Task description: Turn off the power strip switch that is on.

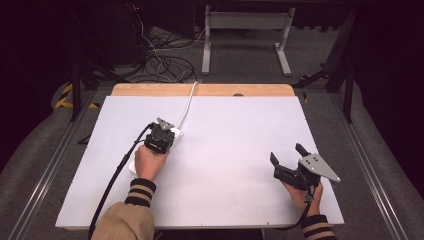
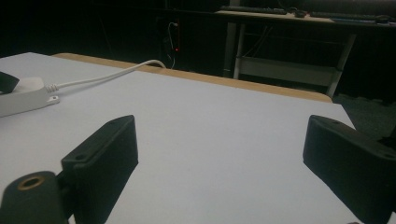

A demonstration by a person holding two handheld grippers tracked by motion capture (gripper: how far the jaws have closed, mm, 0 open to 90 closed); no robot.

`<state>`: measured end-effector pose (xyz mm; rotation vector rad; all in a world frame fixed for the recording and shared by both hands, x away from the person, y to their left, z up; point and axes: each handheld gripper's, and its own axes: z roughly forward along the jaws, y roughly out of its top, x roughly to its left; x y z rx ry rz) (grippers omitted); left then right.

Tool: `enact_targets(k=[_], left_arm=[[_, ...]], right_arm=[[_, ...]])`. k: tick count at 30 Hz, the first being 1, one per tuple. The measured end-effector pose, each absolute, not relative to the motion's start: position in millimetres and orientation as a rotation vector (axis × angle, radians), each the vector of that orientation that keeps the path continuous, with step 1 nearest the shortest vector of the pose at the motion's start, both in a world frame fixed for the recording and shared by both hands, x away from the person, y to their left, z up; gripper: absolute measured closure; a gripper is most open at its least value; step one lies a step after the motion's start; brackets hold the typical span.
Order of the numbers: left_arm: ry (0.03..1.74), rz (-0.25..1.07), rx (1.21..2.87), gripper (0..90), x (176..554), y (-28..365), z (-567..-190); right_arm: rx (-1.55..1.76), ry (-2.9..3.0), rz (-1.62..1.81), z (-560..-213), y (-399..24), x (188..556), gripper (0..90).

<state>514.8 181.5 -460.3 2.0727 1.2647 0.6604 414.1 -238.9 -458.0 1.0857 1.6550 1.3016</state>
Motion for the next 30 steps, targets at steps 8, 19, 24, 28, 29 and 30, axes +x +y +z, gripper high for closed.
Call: enact_targets(k=[8, 19, 24, 28, 29, 30], left_arm=[[1.256, 0.687, 2.074, 90.0, 513, 180, -460], [1.184, 0.794, 1.846, 90.0, 493, 202, -438], [1.106, 0.826, 1.614, 90.0, 458, 234, -415], [1.080, 0.883, 1.457, 89.9, 414, 264, -413], [1.073, 0.922, 1.431, 89.9, 402, 271, -415], [1.073, 0.922, 1.431, 89.9, 402, 271, -415]], right_arm=[[1.081, 1.661, 1.306, -458, -237, 415, 11.0], [1.086, 1.652, 1.304, -458, -238, 414, 11.0], [1.090, 1.646, 1.310, -458, -239, 414, 11.1], [1.090, 1.639, 1.312, -457, -240, 413, 11.1], [1.090, 1.638, 1.317, -457, -241, 413, 11.1], [1.095, 1.636, 1.314, -457, -242, 412, 11.1]])
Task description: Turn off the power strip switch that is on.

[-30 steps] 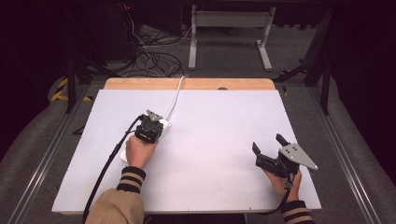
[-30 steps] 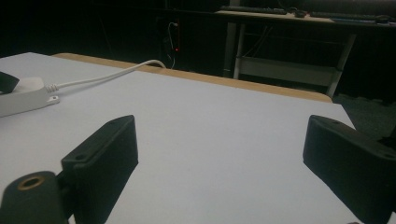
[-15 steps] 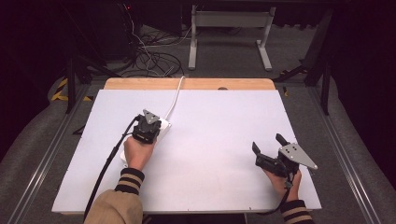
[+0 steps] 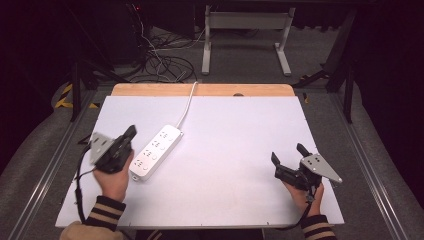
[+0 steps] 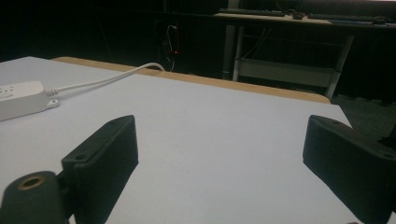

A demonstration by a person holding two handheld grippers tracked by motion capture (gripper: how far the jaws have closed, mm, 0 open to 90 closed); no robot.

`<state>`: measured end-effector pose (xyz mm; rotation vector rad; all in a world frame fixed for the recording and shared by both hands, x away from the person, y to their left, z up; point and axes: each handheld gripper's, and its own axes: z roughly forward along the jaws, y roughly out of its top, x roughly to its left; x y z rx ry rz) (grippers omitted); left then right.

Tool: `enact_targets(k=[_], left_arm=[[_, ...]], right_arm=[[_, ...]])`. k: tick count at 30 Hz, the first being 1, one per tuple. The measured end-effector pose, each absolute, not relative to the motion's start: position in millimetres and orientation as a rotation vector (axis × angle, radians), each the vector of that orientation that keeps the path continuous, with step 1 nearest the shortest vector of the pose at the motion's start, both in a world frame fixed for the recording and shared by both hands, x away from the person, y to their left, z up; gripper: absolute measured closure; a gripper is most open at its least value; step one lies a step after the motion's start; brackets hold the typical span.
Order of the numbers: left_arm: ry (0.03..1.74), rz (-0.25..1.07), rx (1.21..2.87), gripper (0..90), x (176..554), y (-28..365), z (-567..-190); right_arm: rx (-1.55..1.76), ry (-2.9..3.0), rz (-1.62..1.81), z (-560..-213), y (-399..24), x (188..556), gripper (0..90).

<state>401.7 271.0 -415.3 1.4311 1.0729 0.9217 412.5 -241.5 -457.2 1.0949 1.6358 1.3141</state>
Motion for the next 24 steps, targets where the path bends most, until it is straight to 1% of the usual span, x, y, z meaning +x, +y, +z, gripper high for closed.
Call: enact_targets(k=[2, 3, 4, 7, 9, 12, 13, 19, 20, 22, 24], left_arm=[[1.074, 0.983, 1.383, 89.9, 382, 285, -423], [1.113, 0.992, 1.319, 89.9, 370, 298, -432], [1.113, 0.992, 1.319, 89.9, 370, 298, -432], [1.192, 0.972, 1.245, 89.9, 363, 313, -441], [1.198, 0.999, 1.261, 89.9, 363, 316, -445], [1.194, 1.003, 1.257, 89.8, 362, 315, -445], [1.175, 1.029, 1.269, 89.9, 361, 313, -444], [1.176, 1.043, 1.289, 89.2, 360, 311, -446], [1.175, 1.052, 1.291, 86.8, 361, 312, -446], [1.175, 1.054, 1.287, 86.4, 361, 313, -446], [1.178, 1.059, 1.287, 80.4, 361, 314, -445]], right_arm=[[1.099, 1.630, 1.319, -457, -242, 413, 11.1], [1.103, 1.626, 1.321, -457, -243, 413, 11.1], [1.103, 1.626, 1.321, -457, -243, 413, 11.1], [1.094, 1.626, 1.324, -456, -241, 413, 11.1], [1.093, 1.626, 1.324, -456, -240, 413, 11.1], [1.098, 1.630, 1.330, -456, -240, 414, 11.1], [1.096, 1.630, 1.329, -456, -239, 414, 11.1], [1.092, 1.629, 1.331, -456, -238, 414, 11.1], [1.092, 1.630, 1.331, -456, -238, 415, 11.1], [1.092, 1.632, 1.332, -456, -238, 415, 11.1], [1.092, 1.634, 1.326, -456, -237, 415, 11.1]])
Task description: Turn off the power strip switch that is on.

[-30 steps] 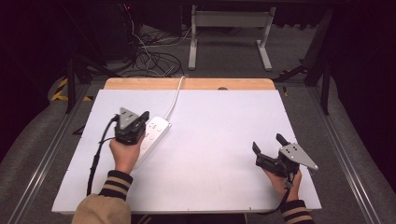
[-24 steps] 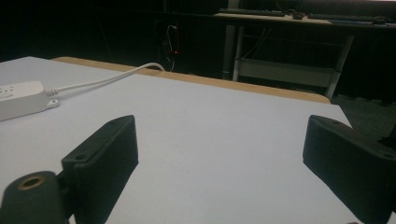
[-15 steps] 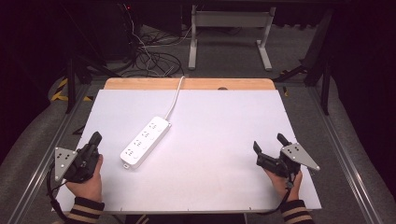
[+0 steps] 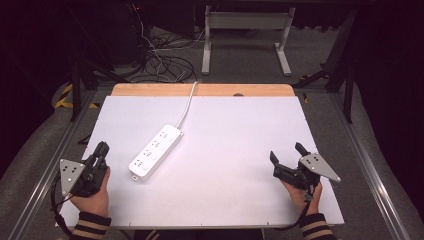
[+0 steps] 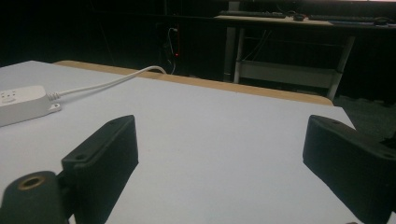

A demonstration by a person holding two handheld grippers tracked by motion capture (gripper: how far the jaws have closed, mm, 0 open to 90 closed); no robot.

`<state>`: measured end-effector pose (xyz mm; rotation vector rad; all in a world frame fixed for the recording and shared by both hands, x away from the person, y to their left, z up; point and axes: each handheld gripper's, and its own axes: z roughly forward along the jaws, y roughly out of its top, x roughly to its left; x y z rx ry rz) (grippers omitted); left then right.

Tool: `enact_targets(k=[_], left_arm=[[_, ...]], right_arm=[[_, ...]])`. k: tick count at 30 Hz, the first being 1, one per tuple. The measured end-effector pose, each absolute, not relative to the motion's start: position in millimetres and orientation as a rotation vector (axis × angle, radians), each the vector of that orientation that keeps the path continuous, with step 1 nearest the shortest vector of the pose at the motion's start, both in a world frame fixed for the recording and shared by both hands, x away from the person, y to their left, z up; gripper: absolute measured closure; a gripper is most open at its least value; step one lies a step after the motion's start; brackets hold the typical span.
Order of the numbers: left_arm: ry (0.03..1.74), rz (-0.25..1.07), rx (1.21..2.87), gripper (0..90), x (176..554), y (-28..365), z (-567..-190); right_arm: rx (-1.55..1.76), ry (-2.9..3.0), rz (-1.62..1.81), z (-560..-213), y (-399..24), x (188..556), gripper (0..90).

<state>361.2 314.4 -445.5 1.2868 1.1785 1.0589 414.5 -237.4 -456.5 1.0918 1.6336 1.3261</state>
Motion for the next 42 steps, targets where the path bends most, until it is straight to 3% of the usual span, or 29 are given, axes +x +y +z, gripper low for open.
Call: enact_targets(k=[2, 5, 6, 7, 42], left_arm=[[1.170, 1.062, 1.290, 63.6, 364, 316, -446], [1.139, 1.053, 1.293, 18.8, 369, 316, -448], [1.160, 1.074, 1.276, 7.8, 371, 314, -448], [1.181, 1.085, 1.267, 5.5, 373, 313, -448], [1.204, 1.100, 1.265, 4.9, 371, 319, -448]], right_arm=[[1.091, 1.632, 1.328, -456, -237, 414, 11.1], [1.089, 1.633, 1.322, -456, -237, 415, 11.1], [1.090, 1.633, 1.324, -456, -237, 415, 11.1], [1.089, 1.633, 1.324, -457, -237, 415, 11.1], [1.071, 1.641, 1.322, -456, -232, 416, 11.1]])
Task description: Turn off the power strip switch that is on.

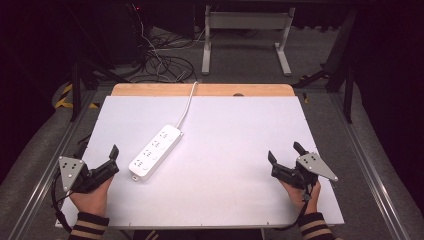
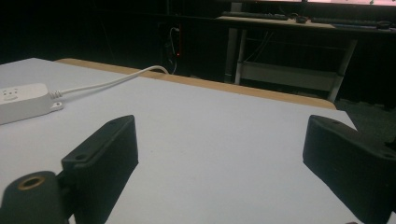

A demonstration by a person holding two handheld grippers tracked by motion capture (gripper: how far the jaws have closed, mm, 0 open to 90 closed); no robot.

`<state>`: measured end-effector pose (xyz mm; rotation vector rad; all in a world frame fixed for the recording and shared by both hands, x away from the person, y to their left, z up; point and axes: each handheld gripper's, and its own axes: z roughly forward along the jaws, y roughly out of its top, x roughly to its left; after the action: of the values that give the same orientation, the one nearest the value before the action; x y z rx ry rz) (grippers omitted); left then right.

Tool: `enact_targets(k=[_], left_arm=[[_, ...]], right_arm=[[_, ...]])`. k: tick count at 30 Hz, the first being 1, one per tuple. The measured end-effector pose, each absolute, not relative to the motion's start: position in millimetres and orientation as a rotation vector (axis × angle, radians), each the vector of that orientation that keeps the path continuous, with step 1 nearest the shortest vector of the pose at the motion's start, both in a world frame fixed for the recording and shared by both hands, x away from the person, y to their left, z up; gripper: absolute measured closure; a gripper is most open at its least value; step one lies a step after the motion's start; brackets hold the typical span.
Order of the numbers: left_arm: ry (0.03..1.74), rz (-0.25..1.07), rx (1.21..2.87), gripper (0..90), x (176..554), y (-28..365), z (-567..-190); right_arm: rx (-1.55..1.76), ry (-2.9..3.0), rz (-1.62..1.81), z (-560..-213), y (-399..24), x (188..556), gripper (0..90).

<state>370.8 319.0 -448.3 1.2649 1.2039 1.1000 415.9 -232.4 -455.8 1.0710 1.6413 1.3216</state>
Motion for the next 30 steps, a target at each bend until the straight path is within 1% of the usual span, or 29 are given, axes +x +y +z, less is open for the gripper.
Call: enact_targets(k=[30], left_arm=[[1.199, 1.098, 1.300, 5.0, 374.4, 316.9, -451.8]], right_arm=[[1.080, 1.632, 1.315, -456.0, -236.1, 414.5, 11.1]])
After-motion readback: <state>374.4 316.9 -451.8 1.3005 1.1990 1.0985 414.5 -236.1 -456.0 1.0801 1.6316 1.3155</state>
